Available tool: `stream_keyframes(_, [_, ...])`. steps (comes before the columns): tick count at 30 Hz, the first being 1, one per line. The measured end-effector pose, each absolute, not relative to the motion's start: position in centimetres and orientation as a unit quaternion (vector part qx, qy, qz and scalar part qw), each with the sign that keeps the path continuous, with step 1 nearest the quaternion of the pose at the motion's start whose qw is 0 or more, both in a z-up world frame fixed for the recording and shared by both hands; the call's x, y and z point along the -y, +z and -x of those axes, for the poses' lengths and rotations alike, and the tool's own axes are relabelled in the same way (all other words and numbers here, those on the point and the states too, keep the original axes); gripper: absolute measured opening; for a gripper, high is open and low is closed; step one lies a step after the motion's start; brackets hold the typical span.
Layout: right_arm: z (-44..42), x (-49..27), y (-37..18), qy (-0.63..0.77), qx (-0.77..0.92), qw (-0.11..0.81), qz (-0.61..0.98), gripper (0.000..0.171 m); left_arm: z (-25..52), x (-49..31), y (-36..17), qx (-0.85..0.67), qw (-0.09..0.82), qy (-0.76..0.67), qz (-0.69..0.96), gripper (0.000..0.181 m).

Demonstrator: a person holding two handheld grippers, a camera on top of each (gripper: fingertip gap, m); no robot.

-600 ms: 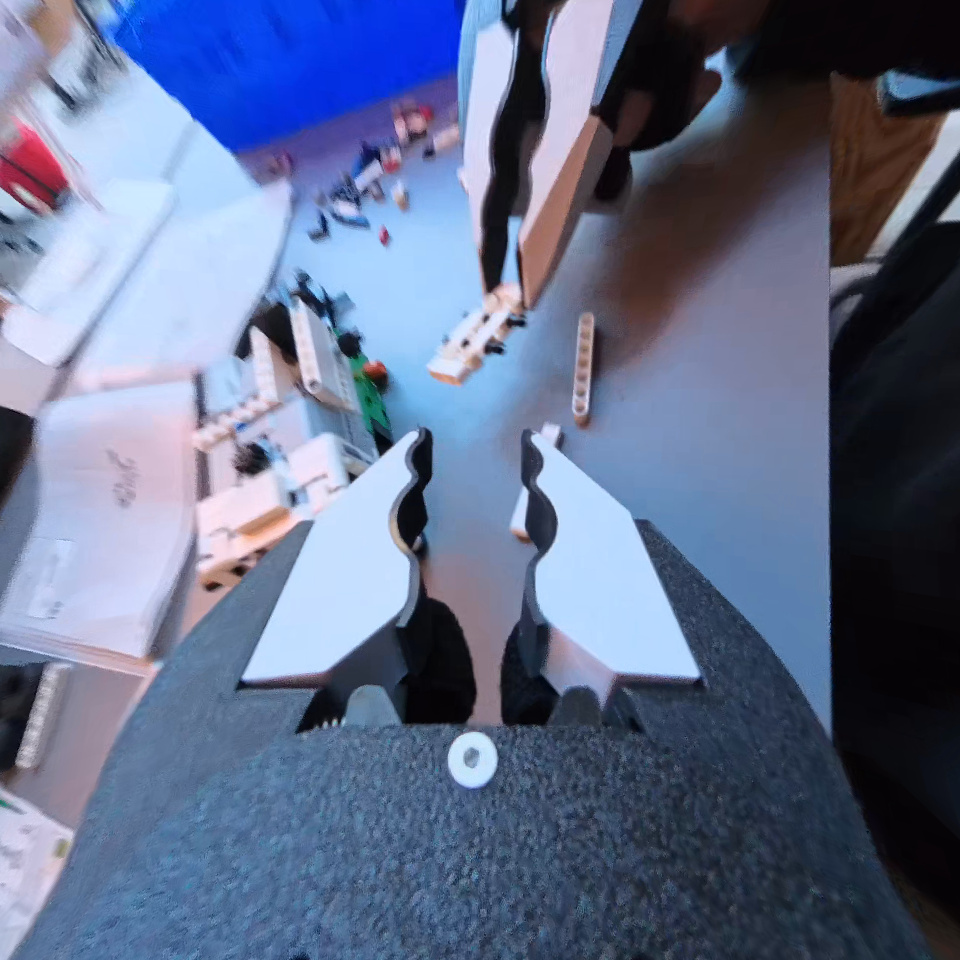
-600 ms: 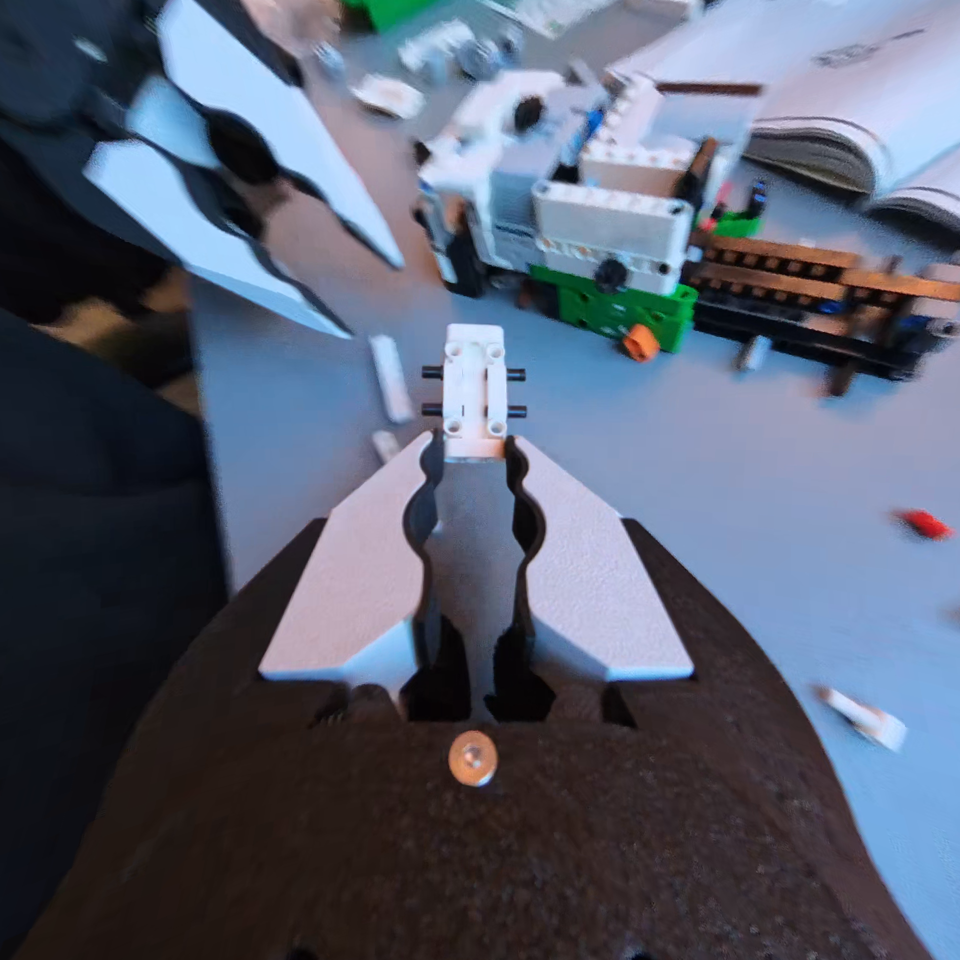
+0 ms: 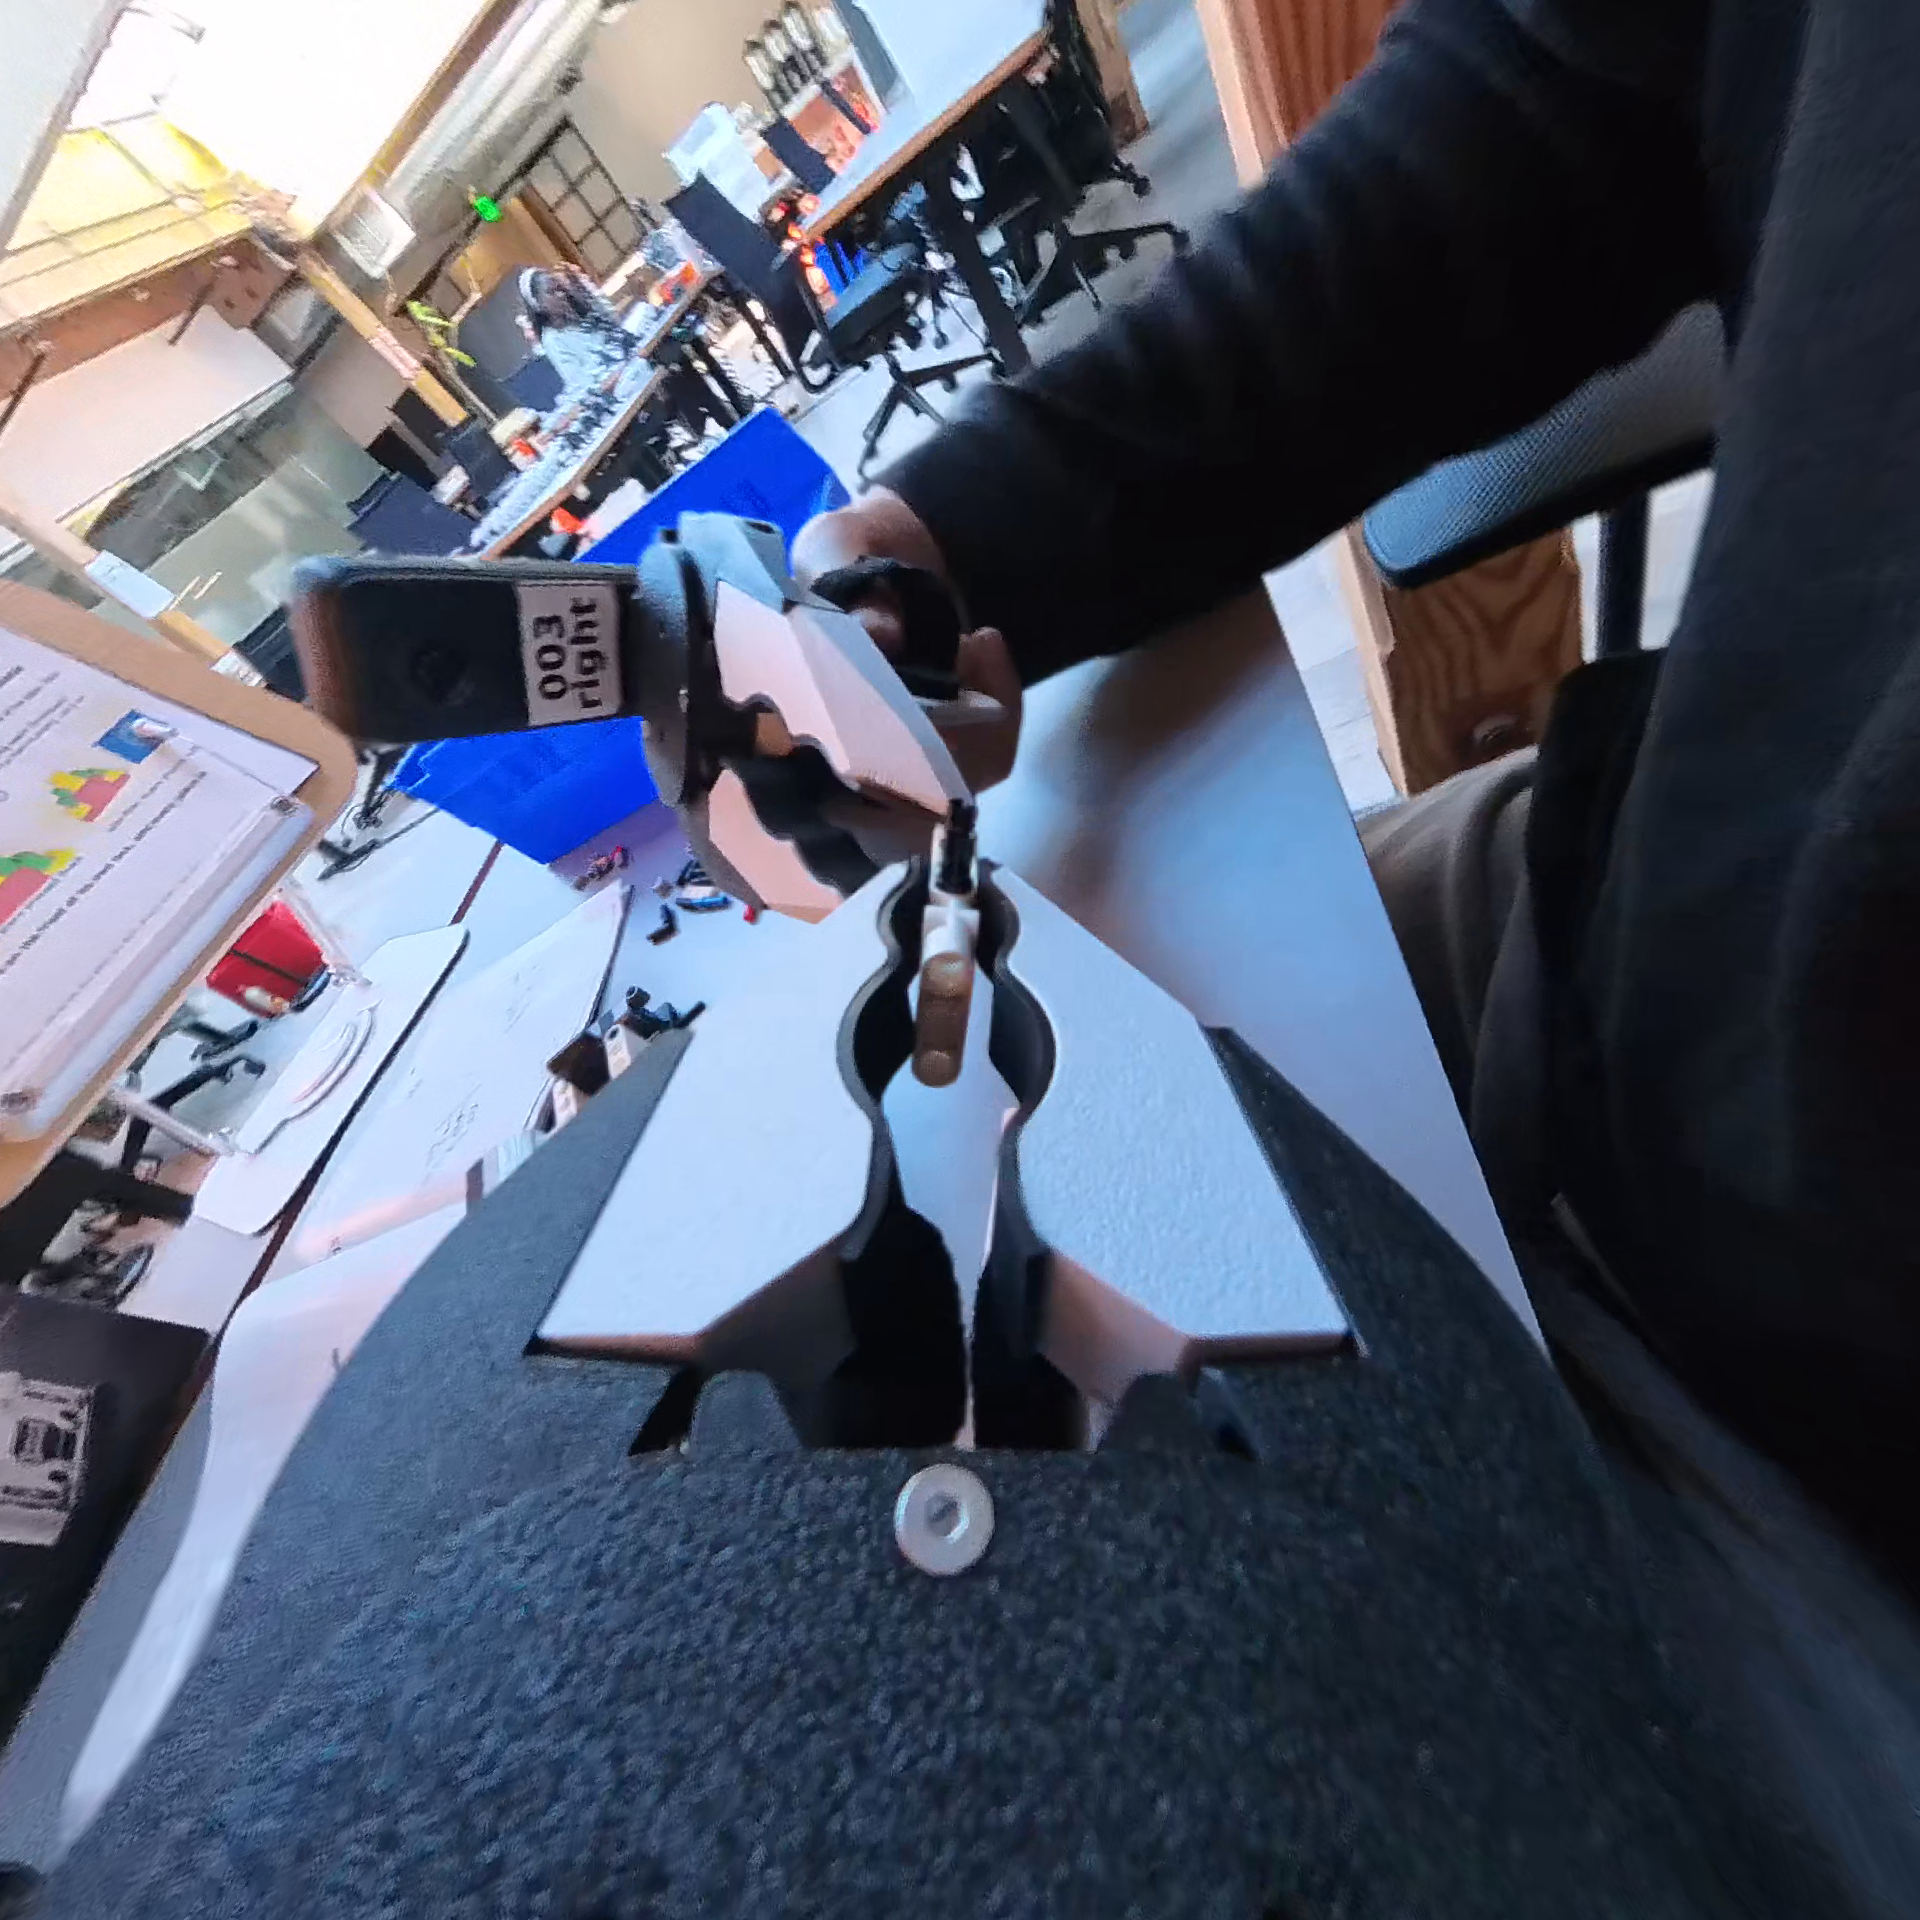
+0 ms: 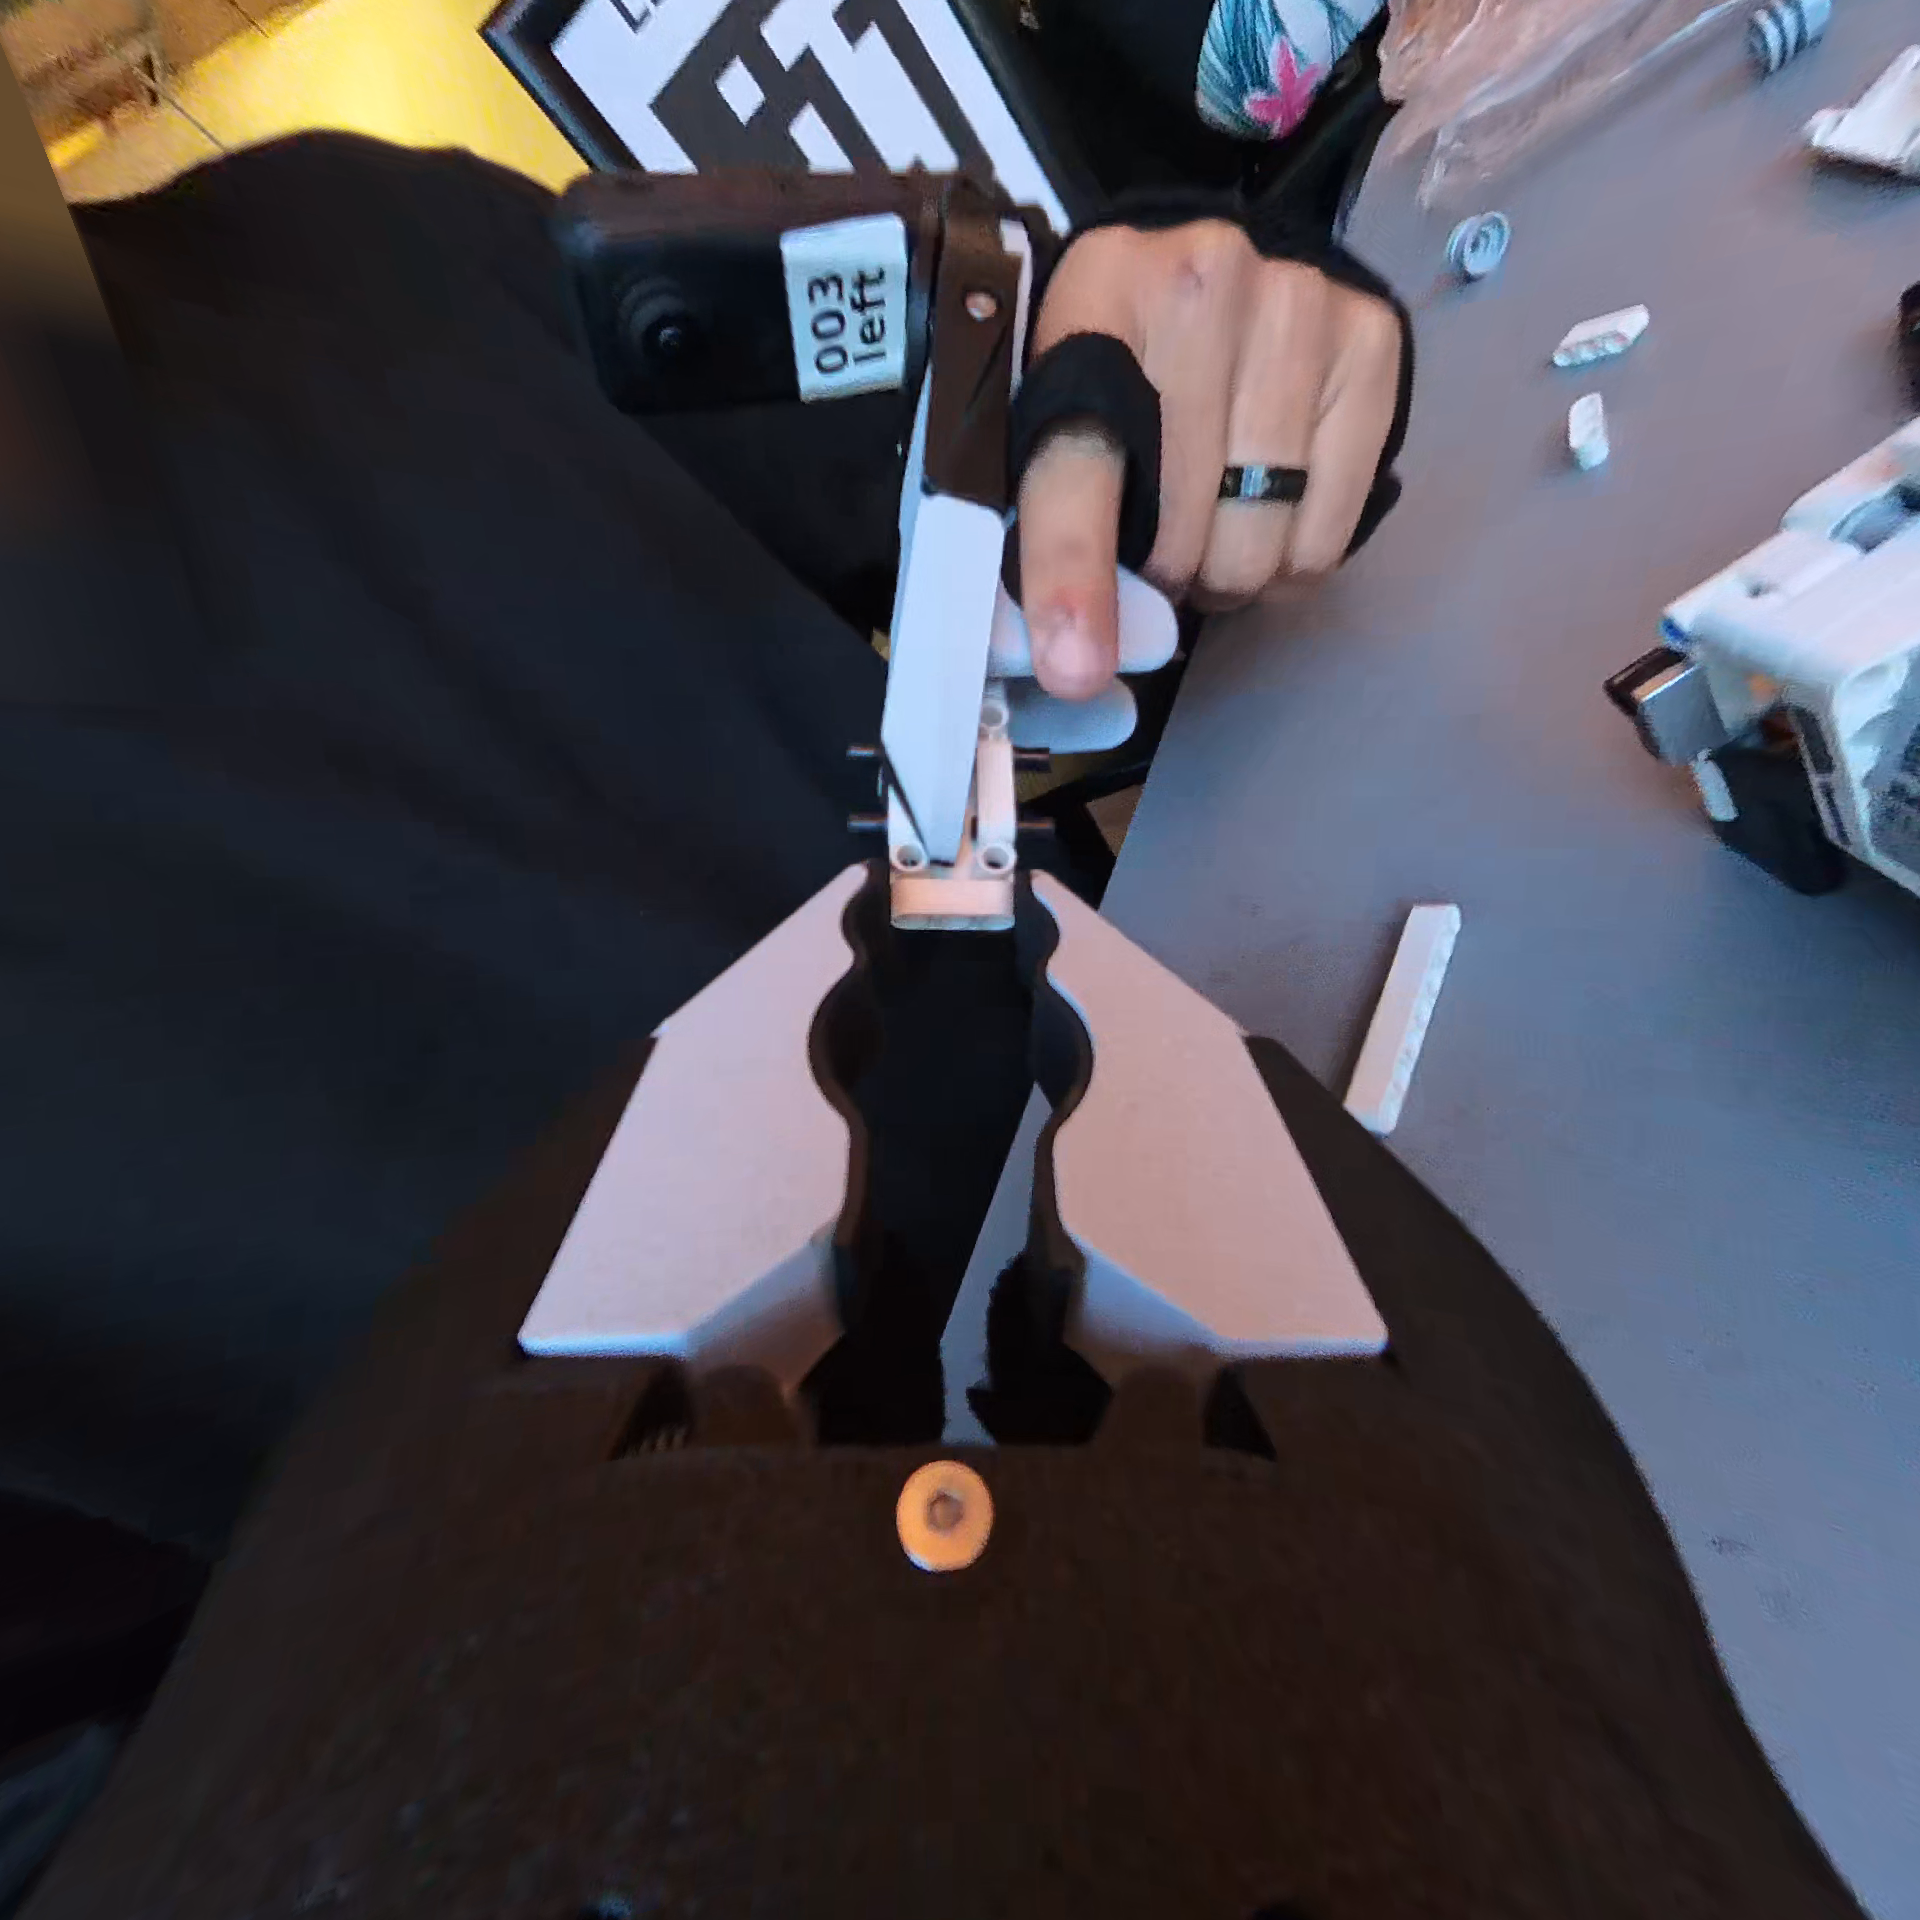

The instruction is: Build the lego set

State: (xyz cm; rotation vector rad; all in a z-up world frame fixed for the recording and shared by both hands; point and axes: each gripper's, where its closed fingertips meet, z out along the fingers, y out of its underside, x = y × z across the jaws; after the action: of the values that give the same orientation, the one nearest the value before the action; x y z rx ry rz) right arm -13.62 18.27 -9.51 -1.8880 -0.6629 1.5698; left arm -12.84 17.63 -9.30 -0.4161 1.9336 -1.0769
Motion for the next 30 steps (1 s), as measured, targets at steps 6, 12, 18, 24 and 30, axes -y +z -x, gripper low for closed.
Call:
stream_keyframes(6, [13.5, -19.2, -8.1, 0.628, 0.196, 0.350, 0.667, 0.029, 12.5, -18.7, -7.8, -0.740, 0.440, -0.456, 0.226, 0.005])
stream_keyframes(12, [14.1, -18.2, -7.3, 0.674, 0.204, 0.355, 0.614, 0.023, 12.8, -17.7, -7.0, -0.729, 0.449, -0.473, 0.210, 0.006])
stream_keyframes(18, [13.9, -19.1, -7.4, 0.681, 0.194, 0.359, 0.608, 0.023, 12.7, -18.7, -7.3, -0.735, 0.447, -0.452, 0.234, 0.005])
stream_keyframes(24, [9.6, -20.8, -12.8, 0.397, 0.162, 0.430, 0.794, 0.030, 13.4, -26.5, -9.5, -0.696, 0.445, -0.417, 0.379, 0.005])
stream_keyframes(30, [11.7, -21.8, -17.5, 0.164, 0.218, 0.391, 0.879, 0.026, 13.8, -27.9, -12.9, -0.677, 0.405, -0.421, 0.447, 0.005])
